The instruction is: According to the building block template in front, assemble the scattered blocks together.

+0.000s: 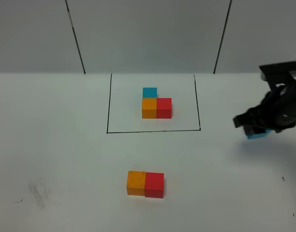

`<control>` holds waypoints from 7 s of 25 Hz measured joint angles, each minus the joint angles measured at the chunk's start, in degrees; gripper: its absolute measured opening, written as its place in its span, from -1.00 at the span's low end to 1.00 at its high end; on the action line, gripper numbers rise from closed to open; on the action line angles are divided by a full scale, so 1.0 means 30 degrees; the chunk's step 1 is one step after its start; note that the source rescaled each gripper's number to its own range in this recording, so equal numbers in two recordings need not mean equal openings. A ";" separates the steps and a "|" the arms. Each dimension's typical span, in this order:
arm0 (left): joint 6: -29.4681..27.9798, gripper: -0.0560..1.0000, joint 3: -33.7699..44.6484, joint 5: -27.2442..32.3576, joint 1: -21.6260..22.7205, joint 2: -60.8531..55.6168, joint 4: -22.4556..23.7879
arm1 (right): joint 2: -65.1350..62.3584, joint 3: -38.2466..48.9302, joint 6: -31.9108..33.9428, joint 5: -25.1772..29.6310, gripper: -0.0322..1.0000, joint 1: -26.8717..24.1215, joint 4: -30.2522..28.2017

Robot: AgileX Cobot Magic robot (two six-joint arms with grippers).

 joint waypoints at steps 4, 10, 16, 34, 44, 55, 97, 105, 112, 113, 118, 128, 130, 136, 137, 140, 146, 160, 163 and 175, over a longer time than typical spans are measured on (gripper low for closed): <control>0.0000 0.30 0.0000 0.0000 0.0000 0.0000 0.0000 | 0.0803 -0.2381 0.1716 0.0121 -0.93 0.3102 0.0604; 0.0000 0.30 0.0000 0.0000 0.0000 0.0000 0.0000 | 0.3832 -0.7628 0.7116 0.3575 -0.93 0.6213 -0.1010; 0.0000 0.30 0.0000 0.0000 0.0000 0.0000 0.0000 | 0.7149 -1.3256 1.3098 0.8903 -0.93 0.8506 -0.4204; -0.0019 0.30 0.0000 0.0000 0.0000 0.0000 0.0000 | 1.0273 -1.6396 1.6684 0.9654 -0.94 0.9707 -0.2802; -0.0019 0.30 0.0000 0.0000 0.0000 0.0000 0.0000 | 1.0647 -1.6396 1.7246 0.9673 -0.94 1.1194 -0.4560; -0.0041 0.30 0.0000 0.0000 0.0000 0.0000 0.0000 | 0.9992 -1.4301 1.7186 0.9729 -0.94 1.1344 -0.4579; -0.0041 0.30 0.0000 0.0000 0.0000 0.0000 0.0980 | 1.0655 -1.4154 2.0238 0.8438 -0.94 1.2285 -0.5081; -0.0041 0.30 0.0000 0.0000 0.0000 0.0000 0.1513 | 1.1046 -1.4154 2.0266 0.8406 -0.94 1.2285 -0.4813; 0.0008 0.30 0.0000 0.0000 0.0000 0.0000 0.1534 | 1.1406 -1.4154 2.0122 0.8324 -0.94 1.2285 -0.4537; -0.0009 0.30 0.0000 0.0000 0.0000 0.0000 0.1534 | 1.1443 -1.4154 2.0121 0.8324 -0.94 1.2285 -0.4537; -0.0009 0.30 0.0000 0.0000 0.0000 0.0000 0.1534 | 1.1797 -1.4154 1.9949 0.8324 -0.94 1.2285 -0.4102; -0.0009 0.30 0.0000 0.0000 0.0000 0.0000 0.1534 | 1.2219 -1.4154 1.9715 0.8203 -0.94 1.2285 -0.3705; -0.0009 0.30 0.0000 0.0000 0.0000 0.0000 0.1534 | 1.2277 -1.4154 1.9591 0.8203 -0.94 1.2285 -0.3653; -0.0009 0.30 0.0000 0.0000 0.0000 0.0000 0.1534 | 1.2277 -1.4154 1.9444 0.8167 -0.94 1.2285 -0.3665; -0.0009 0.30 0.0000 0.0000 0.0000 0.0000 0.1534 | 1.2277 -1.4154 1.9444 0.8167 -0.94 1.2285 -0.3665; -0.0009 0.30 0.0000 0.0000 0.0000 0.0000 0.1534 | 1.2277 -1.4154 1.9444 0.8167 -0.94 1.2285 -0.3703; -0.0009 0.30 0.0000 0.0000 0.0000 0.0000 0.1534 | 1.2277 -1.4154 1.9439 0.8186 -0.94 1.2285 -0.3808; -0.0026 0.30 0.0000 0.0000 0.0000 0.0000 0.1534 | 1.2328 -1.4154 1.8123 0.7990 -0.78 1.2285 -0.3934; -0.0026 0.30 0.0000 0.0000 0.0000 0.0000 0.1534 | 1.2514 -1.4154 1.7641 0.7803 -0.36 1.2285 -0.4035; -0.0045 0.30 0.0000 0.0000 0.0000 0.0000 0.1534 | 1.1261 -1.5197 1.6187 0.8782 0.56 1.2285 -0.4387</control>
